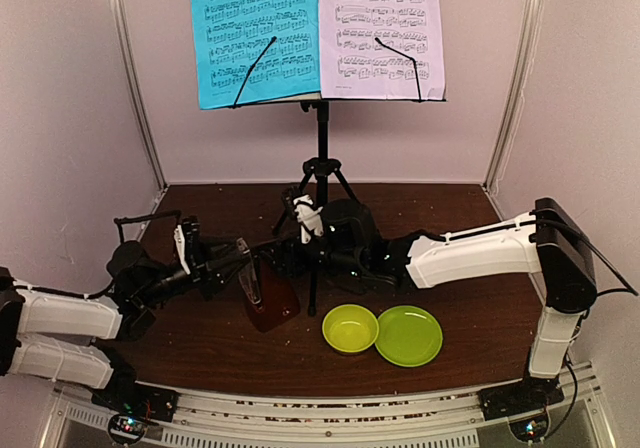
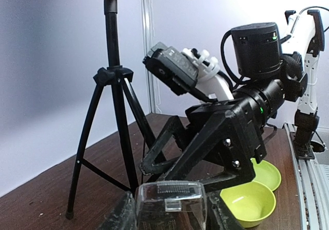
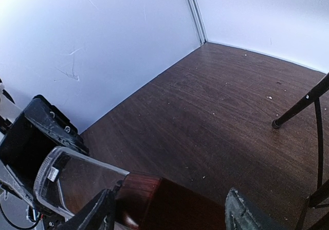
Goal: Set up the instrument practice props
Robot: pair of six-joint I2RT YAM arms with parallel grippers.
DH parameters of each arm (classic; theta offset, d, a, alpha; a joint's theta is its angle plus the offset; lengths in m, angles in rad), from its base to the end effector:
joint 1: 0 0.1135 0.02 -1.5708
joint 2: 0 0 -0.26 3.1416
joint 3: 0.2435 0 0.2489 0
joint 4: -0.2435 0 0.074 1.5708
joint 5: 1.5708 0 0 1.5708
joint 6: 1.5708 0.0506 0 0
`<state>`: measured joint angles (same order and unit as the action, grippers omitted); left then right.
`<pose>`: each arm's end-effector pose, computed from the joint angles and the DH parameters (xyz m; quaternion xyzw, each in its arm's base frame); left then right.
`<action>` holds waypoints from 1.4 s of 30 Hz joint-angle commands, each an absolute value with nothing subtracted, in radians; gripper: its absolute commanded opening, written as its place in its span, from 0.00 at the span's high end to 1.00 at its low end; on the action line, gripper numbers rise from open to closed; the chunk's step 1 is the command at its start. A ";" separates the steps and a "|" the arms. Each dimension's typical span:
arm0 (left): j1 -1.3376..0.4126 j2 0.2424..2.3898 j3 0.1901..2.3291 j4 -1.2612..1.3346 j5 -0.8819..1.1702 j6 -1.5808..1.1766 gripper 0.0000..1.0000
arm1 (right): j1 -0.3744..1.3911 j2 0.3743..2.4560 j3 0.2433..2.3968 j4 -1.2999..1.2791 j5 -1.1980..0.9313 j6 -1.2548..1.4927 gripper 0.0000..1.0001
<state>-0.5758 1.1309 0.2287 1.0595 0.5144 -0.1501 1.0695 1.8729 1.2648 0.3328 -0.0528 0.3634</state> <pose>0.1732 -0.1421 0.2149 0.3217 0.5730 -0.4155 0.6289 0.2138 0.3957 0.2391 -0.2906 0.7425 0.4120 0.4411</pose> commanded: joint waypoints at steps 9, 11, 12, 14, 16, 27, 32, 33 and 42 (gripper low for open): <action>-0.537 1.068 0.378 0.635 0.132 -0.223 0.93 | 1.037 1.892 1.187 0.177 -0.066 0.326 0.25; -0.511 1.085 0.466 0.457 0.046 -0.240 0.91 | 1.037 1.887 1.192 0.185 -0.077 0.326 0.24; -0.497 1.104 0.504 0.390 0.027 -0.242 0.91 | 1.038 1.886 1.197 0.189 -0.081 0.325 0.24; -0.477 1.153 0.575 0.278 -0.011 -0.244 0.90 | 1.038 1.885 1.207 0.193 -0.087 0.325 0.23; -0.459 1.208 0.630 0.212 -0.019 -0.251 0.89 | 1.040 1.885 1.222 0.196 -0.092 0.324 0.23; -0.391 1.493 0.873 0.035 -0.030 -0.265 0.87 | 1.046 1.871 1.286 0.190 -0.117 0.315 0.20; -0.367 1.601 0.952 0.001 -0.028 -0.252 0.86 | 1.048 1.861 1.305 0.184 -0.131 0.305 0.17; -0.363 1.617 0.964 -0.002 -0.032 -0.250 0.86 | 1.048 1.857 1.309 0.185 -0.132 0.303 0.17; -0.293 1.721 1.057 -0.039 -0.047 -0.233 0.84 | 1.051 1.841 1.369 0.183 -0.161 0.298 0.14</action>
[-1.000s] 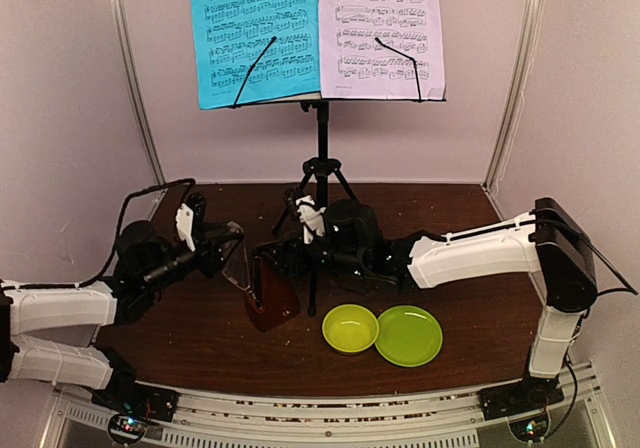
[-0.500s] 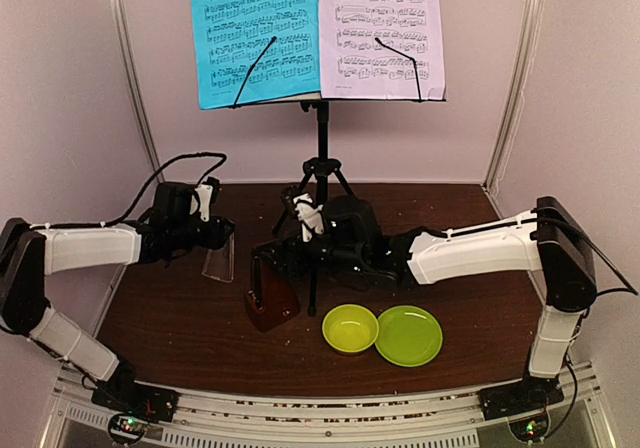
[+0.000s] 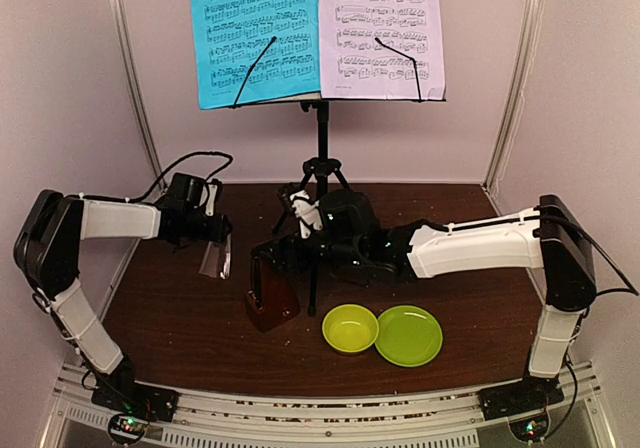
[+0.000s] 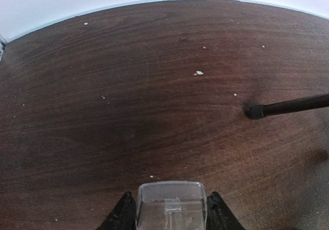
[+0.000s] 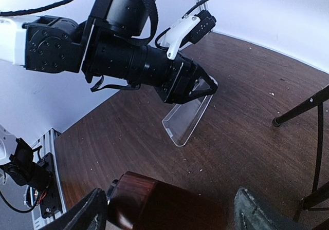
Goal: Set up the instrument practice props
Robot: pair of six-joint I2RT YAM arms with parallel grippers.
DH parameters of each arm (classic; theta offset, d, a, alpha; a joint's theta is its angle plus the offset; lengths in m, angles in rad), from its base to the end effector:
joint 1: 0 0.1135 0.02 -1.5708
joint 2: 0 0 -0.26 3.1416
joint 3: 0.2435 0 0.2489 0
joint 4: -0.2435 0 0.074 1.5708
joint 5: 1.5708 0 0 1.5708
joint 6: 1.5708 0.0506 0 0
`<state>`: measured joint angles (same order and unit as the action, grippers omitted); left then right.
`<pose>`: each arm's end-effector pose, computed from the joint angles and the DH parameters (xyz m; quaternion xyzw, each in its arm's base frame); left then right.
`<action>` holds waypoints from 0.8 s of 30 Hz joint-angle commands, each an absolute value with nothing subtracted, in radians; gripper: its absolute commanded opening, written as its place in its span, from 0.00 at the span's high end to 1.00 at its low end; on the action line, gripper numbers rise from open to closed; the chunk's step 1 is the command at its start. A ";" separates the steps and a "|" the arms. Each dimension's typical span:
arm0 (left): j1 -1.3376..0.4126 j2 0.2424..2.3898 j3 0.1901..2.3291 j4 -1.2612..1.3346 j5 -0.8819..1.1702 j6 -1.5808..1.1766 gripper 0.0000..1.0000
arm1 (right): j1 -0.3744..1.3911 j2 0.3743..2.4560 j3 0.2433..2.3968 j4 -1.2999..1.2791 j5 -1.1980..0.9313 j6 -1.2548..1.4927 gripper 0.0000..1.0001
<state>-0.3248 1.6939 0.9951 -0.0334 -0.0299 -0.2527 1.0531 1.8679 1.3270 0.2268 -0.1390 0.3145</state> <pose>0.3494 -0.1160 0.1788 0.0268 0.9129 -0.1028 0.3941 0.2177 0.3964 0.2508 -0.3294 0.7379 0.4140 0.4191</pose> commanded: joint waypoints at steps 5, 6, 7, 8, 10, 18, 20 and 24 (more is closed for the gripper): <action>-0.287 1.766 1.119 -0.084 -0.063 -0.196 0.65 | 1.056 1.816 1.380 0.173 -0.160 0.296 0.13; -0.285 1.768 1.122 -0.090 -0.070 -0.196 0.59 | 1.057 1.806 1.377 0.170 -0.160 0.294 0.13; -0.282 1.769 1.124 -0.093 -0.074 -0.196 0.54 | 1.057 1.795 1.372 0.167 -0.160 0.293 0.12; -0.282 1.764 1.123 -0.096 -0.077 -0.197 0.50 | 1.058 1.781 1.362 0.164 -0.159 0.292 0.11; -0.282 1.750 1.115 -0.095 -0.081 -0.201 0.43 | 1.060 1.755 1.349 0.162 -0.154 0.288 0.09; -0.282 1.618 1.034 -0.032 0.023 -0.186 0.37 | 1.068 1.665 1.281 0.147 -0.146 0.284 0.07; -0.283 1.583 0.991 0.015 0.098 -0.178 0.41 | 1.073 1.649 1.235 0.150 -0.140 0.284 0.10; -0.300 1.568 0.925 0.088 0.248 -0.167 0.48 | 1.083 1.645 1.143 0.144 -0.110 0.290 0.20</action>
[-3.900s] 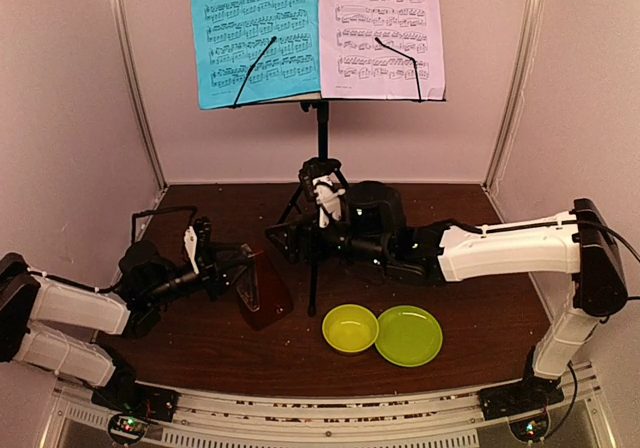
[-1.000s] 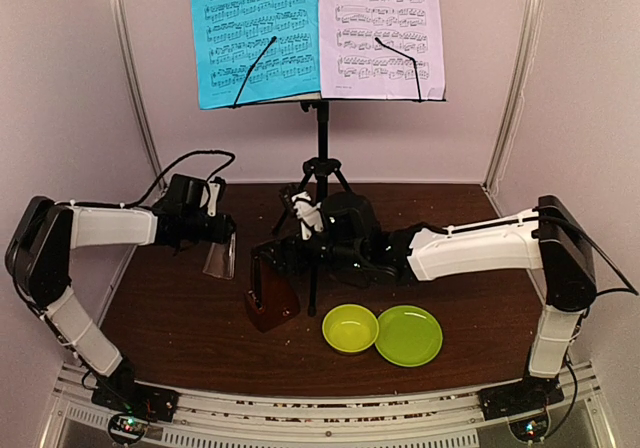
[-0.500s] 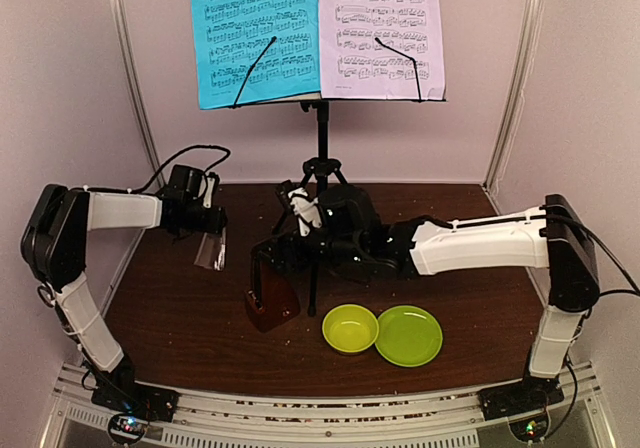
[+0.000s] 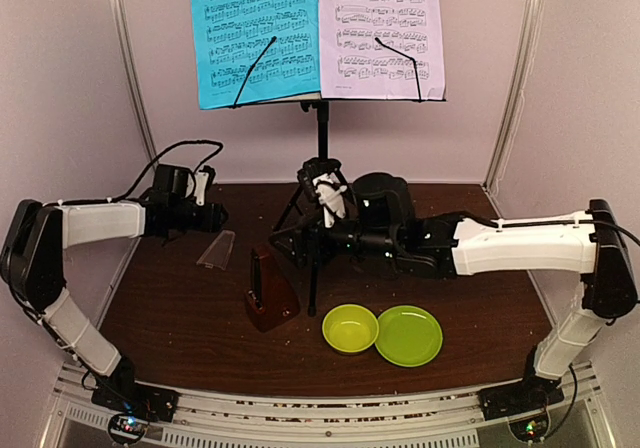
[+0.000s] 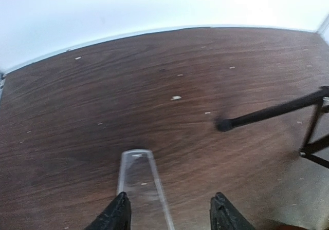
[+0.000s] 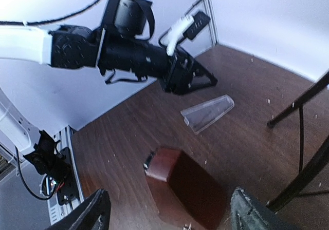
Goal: Set up the instrument practice props
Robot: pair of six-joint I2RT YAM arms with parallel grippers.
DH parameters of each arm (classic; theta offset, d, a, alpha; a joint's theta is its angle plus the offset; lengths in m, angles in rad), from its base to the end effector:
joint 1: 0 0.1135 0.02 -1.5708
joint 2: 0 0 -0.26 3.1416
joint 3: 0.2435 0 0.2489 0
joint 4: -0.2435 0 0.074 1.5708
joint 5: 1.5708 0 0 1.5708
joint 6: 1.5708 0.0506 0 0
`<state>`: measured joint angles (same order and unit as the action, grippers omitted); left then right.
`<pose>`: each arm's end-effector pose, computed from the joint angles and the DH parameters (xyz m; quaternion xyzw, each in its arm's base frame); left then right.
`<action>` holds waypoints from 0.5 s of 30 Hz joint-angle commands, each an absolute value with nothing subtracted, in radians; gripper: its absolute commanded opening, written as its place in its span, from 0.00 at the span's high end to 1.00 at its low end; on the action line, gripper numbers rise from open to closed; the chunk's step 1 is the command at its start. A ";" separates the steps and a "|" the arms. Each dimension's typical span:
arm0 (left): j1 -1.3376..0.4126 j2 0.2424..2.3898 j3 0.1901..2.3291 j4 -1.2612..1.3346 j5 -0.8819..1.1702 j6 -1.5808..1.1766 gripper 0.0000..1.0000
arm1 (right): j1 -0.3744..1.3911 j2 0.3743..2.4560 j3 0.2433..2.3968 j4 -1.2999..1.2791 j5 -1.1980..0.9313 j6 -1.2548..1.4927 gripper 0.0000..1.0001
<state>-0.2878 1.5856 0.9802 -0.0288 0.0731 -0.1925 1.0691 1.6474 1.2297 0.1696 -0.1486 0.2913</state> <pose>0.3412 -0.1048 0.2116 0.0590 0.8899 -0.1390 0.4304 0.1883 0.3589 0.2991 -0.3406 0.7109 0.4308 0.4393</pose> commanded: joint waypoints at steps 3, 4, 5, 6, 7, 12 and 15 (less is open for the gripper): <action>-0.332 1.576 0.873 0.136 0.290 -0.162 0.52 | 1.099 1.642 1.074 0.150 -0.073 0.288 0.31; -0.343 1.577 0.853 0.156 0.303 -0.164 0.53 | 1.108 1.641 1.053 0.157 -0.059 0.287 0.35; -0.350 1.573 0.833 0.176 0.315 -0.169 0.53 | 1.116 1.644 1.039 0.159 -0.046 0.286 0.39; -0.357 1.567 0.811 0.200 0.323 -0.180 0.54 | 1.124 1.651 1.033 0.158 -0.033 0.282 0.42; -0.361 1.559 0.792 0.217 0.328 -0.191 0.55 | 1.131 1.660 1.029 0.156 -0.019 0.276 0.45; -0.390 1.530 0.728 0.254 0.329 -0.210 0.58 | 1.154 1.756 1.053 0.175 0.011 0.262 0.61; -0.401 1.539 0.704 0.254 0.325 -0.211 0.58 | 1.159 1.817 1.091 0.158 0.028 0.256 0.68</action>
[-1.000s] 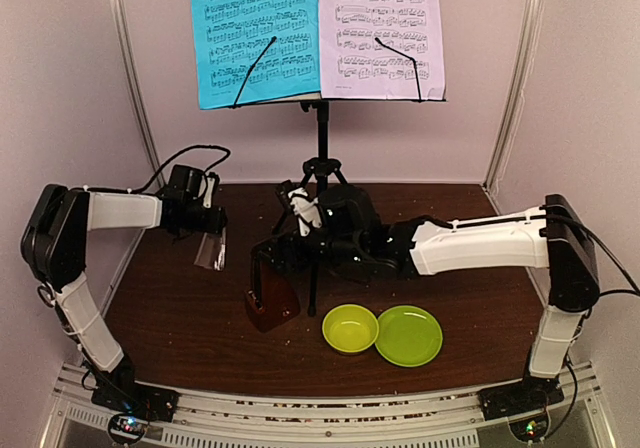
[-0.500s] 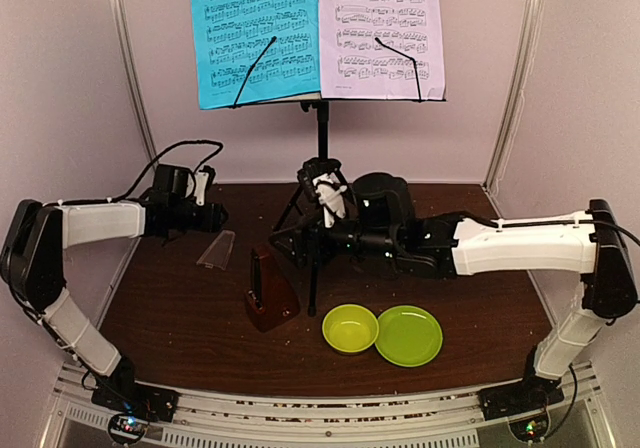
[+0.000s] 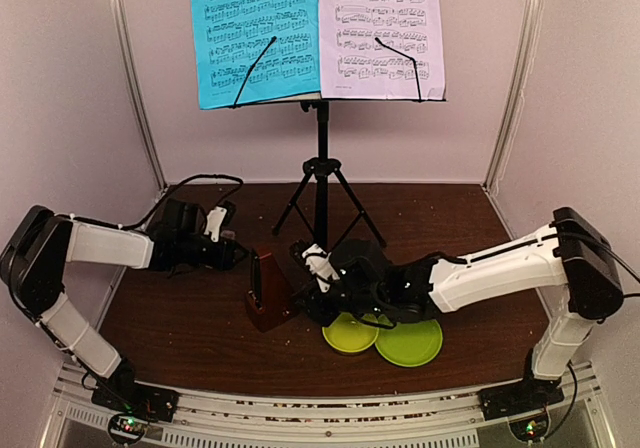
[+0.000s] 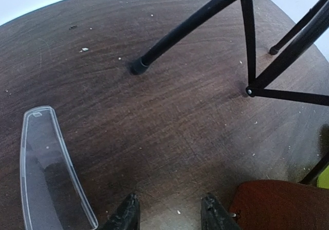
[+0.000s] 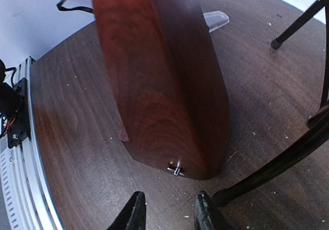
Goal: Set up the instrument practice props
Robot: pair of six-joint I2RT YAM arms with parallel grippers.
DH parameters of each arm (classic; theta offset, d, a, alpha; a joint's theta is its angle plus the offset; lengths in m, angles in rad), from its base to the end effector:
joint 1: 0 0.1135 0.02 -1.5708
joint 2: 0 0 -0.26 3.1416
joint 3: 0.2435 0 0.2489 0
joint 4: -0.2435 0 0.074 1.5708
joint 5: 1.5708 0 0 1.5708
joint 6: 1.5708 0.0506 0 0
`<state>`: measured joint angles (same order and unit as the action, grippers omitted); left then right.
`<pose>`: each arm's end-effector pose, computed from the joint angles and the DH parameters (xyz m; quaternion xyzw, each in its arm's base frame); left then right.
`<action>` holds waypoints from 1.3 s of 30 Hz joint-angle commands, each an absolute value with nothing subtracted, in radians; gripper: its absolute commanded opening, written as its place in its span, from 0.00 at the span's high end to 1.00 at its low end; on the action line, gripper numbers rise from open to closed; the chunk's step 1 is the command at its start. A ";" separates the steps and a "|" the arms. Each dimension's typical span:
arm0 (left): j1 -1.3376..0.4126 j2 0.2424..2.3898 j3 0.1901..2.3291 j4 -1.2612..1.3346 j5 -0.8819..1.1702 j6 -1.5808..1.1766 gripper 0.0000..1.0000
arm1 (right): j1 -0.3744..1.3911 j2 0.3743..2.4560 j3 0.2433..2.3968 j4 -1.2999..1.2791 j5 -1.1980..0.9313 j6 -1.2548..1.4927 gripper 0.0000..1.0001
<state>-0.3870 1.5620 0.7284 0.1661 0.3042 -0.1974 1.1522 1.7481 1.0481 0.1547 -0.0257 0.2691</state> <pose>0.2911 -0.1350 0.1593 0.1500 0.8791 -0.2548 0.3739 0.1597 0.3621 0.1951 -0.3780 0.7851 0.3285 0.3645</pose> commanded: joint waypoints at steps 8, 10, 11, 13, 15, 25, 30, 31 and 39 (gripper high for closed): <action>-0.435 1.523 0.621 0.295 0.321 -0.211 0.63 | 1.157 1.909 1.168 0.122 0.105 0.229 0.71; -0.444 1.516 0.602 0.305 0.324 -0.215 0.64 | 1.150 1.928 1.194 0.120 0.110 0.223 0.72; -0.447 1.510 0.591 0.307 0.326 -0.216 0.65 | 1.149 1.936 1.205 0.117 0.112 0.219 0.72; -0.455 1.498 0.568 0.314 0.328 -0.219 0.66 | 1.144 1.948 1.227 0.108 0.120 0.211 0.73; -0.460 1.482 0.544 0.320 0.328 -0.225 0.67 | 1.137 1.959 1.247 0.097 0.124 0.202 0.73; -0.490 1.443 0.433 0.412 0.367 -0.267 0.70 | 1.119 2.022 1.344 0.081 0.133 0.137 0.72; -0.514 1.440 0.403 0.457 0.375 -0.288 0.70 | 1.113 2.030 1.367 0.086 0.170 0.092 0.68; -0.518 1.435 0.394 0.466 0.380 -0.288 0.70 | 1.111 2.027 1.367 0.085 0.182 0.084 0.66; -0.534 1.359 0.359 0.460 0.363 -0.283 0.70 | 1.100 1.930 1.292 0.096 0.208 0.033 0.36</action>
